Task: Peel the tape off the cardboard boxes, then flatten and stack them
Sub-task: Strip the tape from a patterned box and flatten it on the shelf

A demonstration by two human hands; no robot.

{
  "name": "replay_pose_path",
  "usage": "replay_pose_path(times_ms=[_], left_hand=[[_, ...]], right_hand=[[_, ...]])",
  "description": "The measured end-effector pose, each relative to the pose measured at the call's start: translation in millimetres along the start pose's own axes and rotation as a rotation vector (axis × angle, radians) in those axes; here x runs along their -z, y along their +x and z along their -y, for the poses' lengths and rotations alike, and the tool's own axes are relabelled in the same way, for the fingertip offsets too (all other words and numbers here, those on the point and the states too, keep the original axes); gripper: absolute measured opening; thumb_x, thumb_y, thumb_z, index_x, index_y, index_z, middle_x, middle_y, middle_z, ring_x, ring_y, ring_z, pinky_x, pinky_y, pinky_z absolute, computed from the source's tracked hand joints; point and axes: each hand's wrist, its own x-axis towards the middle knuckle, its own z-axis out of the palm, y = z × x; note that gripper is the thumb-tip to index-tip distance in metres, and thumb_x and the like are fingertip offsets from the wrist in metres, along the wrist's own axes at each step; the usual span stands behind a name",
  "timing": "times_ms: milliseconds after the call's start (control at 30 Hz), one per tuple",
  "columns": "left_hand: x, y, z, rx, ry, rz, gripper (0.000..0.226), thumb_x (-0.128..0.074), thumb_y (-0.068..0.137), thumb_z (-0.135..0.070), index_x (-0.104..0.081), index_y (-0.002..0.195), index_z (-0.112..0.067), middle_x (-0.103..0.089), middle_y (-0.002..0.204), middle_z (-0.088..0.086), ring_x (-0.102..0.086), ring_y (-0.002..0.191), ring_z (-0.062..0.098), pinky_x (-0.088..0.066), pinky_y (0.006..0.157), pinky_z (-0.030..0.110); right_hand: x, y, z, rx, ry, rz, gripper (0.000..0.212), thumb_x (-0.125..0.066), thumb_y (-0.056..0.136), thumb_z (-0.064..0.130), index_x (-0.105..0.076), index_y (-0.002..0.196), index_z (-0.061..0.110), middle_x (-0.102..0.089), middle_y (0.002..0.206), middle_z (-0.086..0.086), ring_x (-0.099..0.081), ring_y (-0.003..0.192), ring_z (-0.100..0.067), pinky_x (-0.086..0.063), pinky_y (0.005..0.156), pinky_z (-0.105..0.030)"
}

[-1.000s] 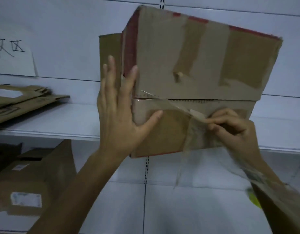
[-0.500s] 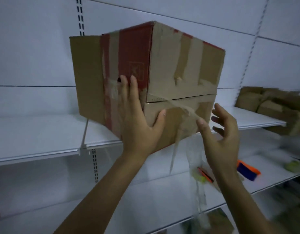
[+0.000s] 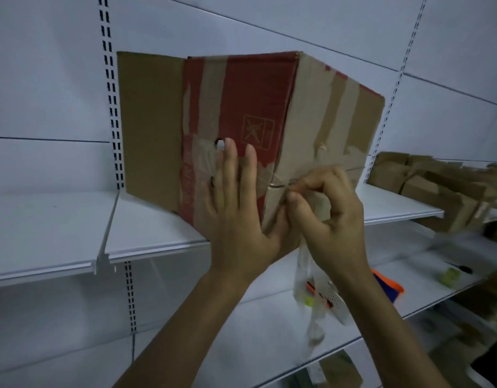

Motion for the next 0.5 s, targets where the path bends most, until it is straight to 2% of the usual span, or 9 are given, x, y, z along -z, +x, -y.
replay_pose_path(times_ms=[67,167,233,333,433,500], left_hand=[[-2,-4,1,-0.029,-0.002,0.005,0.079,-0.046,0.088,-0.050,-0.007,0.149,-0.016,-0.005,0.157,0.014,-0.005,0.147,0.027,-0.016,0.114,0.056],[-2,-7,2,-0.074,0.020,-0.011,0.077,-0.046,0.089,-0.048,-0.008,0.148,-0.015,-0.004,0.156,0.012,-0.007,0.146,0.029,-0.019,0.112,0.057],[-3,-7,0,-0.052,0.028,-0.029,0.072,-0.041,0.092,-0.047,-0.010,0.148,-0.014,-0.006,0.155,0.015,-0.009,0.146,0.030,-0.020,0.111,0.059],[1,-11,-5,-0.045,0.098,-0.057,0.066,-0.031,0.094,-0.049,-0.016,0.147,-0.014,-0.018,0.155,0.016,-0.019,0.144,0.030,-0.021,0.109,0.061],[12,-3,-6,-0.175,0.108,-0.107,0.059,-0.024,0.093,-0.053,-0.033,0.140,-0.019,-0.035,0.149,0.013,-0.036,0.135,0.028,-0.026,0.105,0.058],[22,18,-6,-0.275,0.093,-0.153,0.056,-0.028,0.092,-0.054,-0.036,0.137,-0.022,-0.038,0.146,0.010,-0.038,0.132,0.025,-0.025,0.107,0.055]], right_hand=[[-1,-3,-4,-0.017,0.118,0.025,0.005,-0.057,0.077,0.017,-0.056,0.075,0.023,-0.056,0.082,0.001,-0.053,0.084,-0.014,-0.043,0.075,-0.016],[0,3,-8,-0.141,0.308,0.091,0.004,-0.054,0.070,0.020,-0.056,0.068,0.021,-0.052,0.074,0.001,-0.050,0.076,-0.019,-0.044,0.068,-0.028],[3,11,-10,-0.188,0.396,0.143,0.007,-0.052,0.067,0.021,-0.057,0.064,0.025,-0.050,0.070,-0.001,-0.047,0.072,-0.021,-0.041,0.065,-0.030],[11,22,-12,-0.224,0.457,0.173,0.008,-0.051,0.062,0.023,-0.057,0.056,0.025,-0.046,0.063,-0.002,-0.041,0.070,-0.026,-0.033,0.067,-0.034],[25,25,-12,-0.246,0.462,0.121,0.009,-0.048,0.055,0.027,-0.051,0.048,0.023,-0.040,0.056,-0.007,-0.032,0.064,-0.034,-0.027,0.064,-0.036],[31,23,-12,-0.246,0.460,0.094,0.011,-0.045,0.055,0.028,-0.048,0.045,0.023,-0.040,0.052,-0.002,-0.031,0.061,-0.034,-0.026,0.060,-0.038]])
